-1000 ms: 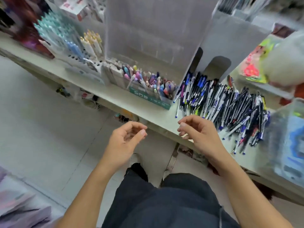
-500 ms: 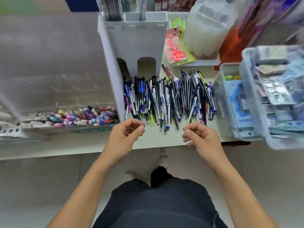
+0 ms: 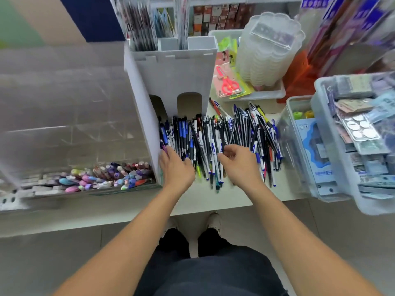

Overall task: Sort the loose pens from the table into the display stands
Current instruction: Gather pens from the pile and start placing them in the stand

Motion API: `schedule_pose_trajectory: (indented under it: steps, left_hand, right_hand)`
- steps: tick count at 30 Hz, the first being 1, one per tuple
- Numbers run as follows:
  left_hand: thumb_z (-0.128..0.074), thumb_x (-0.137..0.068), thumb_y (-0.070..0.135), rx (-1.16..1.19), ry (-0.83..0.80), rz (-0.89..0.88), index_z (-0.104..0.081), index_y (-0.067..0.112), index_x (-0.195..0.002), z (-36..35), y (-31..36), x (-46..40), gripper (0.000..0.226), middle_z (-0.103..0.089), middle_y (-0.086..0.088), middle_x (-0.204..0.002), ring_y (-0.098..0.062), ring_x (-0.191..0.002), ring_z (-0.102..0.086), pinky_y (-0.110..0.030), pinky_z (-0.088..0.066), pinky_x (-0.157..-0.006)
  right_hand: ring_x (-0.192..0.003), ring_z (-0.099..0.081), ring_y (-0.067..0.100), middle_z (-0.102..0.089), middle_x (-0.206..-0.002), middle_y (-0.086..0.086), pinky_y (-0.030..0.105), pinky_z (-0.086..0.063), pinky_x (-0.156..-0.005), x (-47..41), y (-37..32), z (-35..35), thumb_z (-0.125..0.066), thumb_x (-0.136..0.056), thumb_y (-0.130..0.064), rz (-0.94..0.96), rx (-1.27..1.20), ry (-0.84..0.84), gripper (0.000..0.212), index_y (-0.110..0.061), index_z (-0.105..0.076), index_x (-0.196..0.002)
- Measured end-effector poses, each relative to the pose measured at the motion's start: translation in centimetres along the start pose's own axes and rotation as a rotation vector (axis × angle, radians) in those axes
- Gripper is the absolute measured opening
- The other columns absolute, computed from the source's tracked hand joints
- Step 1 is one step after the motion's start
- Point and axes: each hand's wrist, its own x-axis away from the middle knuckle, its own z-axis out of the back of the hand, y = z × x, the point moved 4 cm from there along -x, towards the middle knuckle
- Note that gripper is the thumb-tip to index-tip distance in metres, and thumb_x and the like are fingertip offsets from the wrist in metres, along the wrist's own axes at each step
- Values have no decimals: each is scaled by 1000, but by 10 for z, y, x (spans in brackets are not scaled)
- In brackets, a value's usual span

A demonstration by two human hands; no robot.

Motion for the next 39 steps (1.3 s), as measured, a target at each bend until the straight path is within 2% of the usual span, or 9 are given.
schedule_pose_trajectory:
  steps: [3, 5, 7, 15, 20, 24, 29, 35, 39]
  left_hand:
    - [-48, -105, 23, 94, 1, 149, 10, 4, -158, -8, -2, -26, 81, 5, -12, -169, -29, -156, 1, -42, -6, -126]
    - [-52, -103, 27, 129, 29, 230, 10, 2, -158, -14, -6, -38, 87, 0, -13, -169, -32, -155, -8, -45, -14, -125]
    - [-57, -100, 34, 95, 53, 273, 5, 3, -158, -18, -9, -45, 91, -5, -13, -168, -34, -152, -18, -46, -24, -121]
    - [-60, -99, 26, -53, 118, 243, -29, 4, -148, -18, -6, -55, 61, -37, -14, -153, -37, -138, -39, -46, -39, -107]
    - [-53, -102, 23, 35, 107, 233, -35, 5, -144, -13, -12, -58, 48, -47, -14, -147, -36, -132, -48, -47, -44, -105]
    - [-55, -94, 51, 275, 35, 327, -21, 7, -157, -15, -11, -66, 84, -35, -12, -159, -35, -143, -37, -48, -36, -115]
    - [-74, -86, 47, 270, 17, 346, -21, 4, -155, -11, -6, -81, 97, -39, -14, -156, -34, -138, -43, -43, -40, -112]
    - [-87, -71, 47, 40, 11, 298, -45, 3, -139, -7, -4, -87, 91, -57, -12, -138, -32, -123, -58, -40, -52, -100]
    - [-76, -83, 47, -97, 90, 233, -27, 3, -150, -19, 4, -77, 94, -30, -15, -156, -33, -142, -33, -44, -37, -111]
  right_hand:
    - [-80, -67, 29, -72, -98, 17, 36, -54, -78, -31, -6, -24, -67, -96, -30, -87, 64, -45, 44, 3, -62, -125]
    - [-61, -58, 25, -63, -74, 13, 33, -48, -59, -45, -4, -38, -73, -92, -34, -146, 98, -19, 32, -4, -65, -96]
    - [-49, -36, 18, -43, -59, 4, 30, -32, -45, -54, 2, -46, -78, -88, -32, -190, 110, 47, 43, -14, -45, -69]
    - [-53, -47, 25, -51, -58, 11, 40, -50, -60, -66, 9, -67, -85, -81, -25, -153, -37, 39, 47, -9, -45, -62]
    - [-53, -37, 17, -43, -60, 5, 32, -34, -53, -73, 1, -74, -78, -88, -30, -151, -56, -12, 44, -13, -44, -66]
    - [-57, -43, 19, -44, -64, 3, 30, -29, -48, -83, -13, -72, -74, -92, -34, -125, 108, -82, 47, -12, -40, -67]
    - [-88, -55, 20, -59, -99, 5, 30, -44, -75, -87, -19, -44, -78, -89, -26, -74, 105, 65, 37, -1, -64, -113]
    - [-101, -57, 20, -57, -117, 4, 29, -45, -81, -65, -16, -44, -75, -89, -32, 135, 210, 106, 34, -14, -62, -116]
    - [-128, -43, 24, -47, -138, 6, 38, -44, -103, -65, 15, 0, -67, -91, -40, 67, 289, 371, 53, -13, -53, -134]
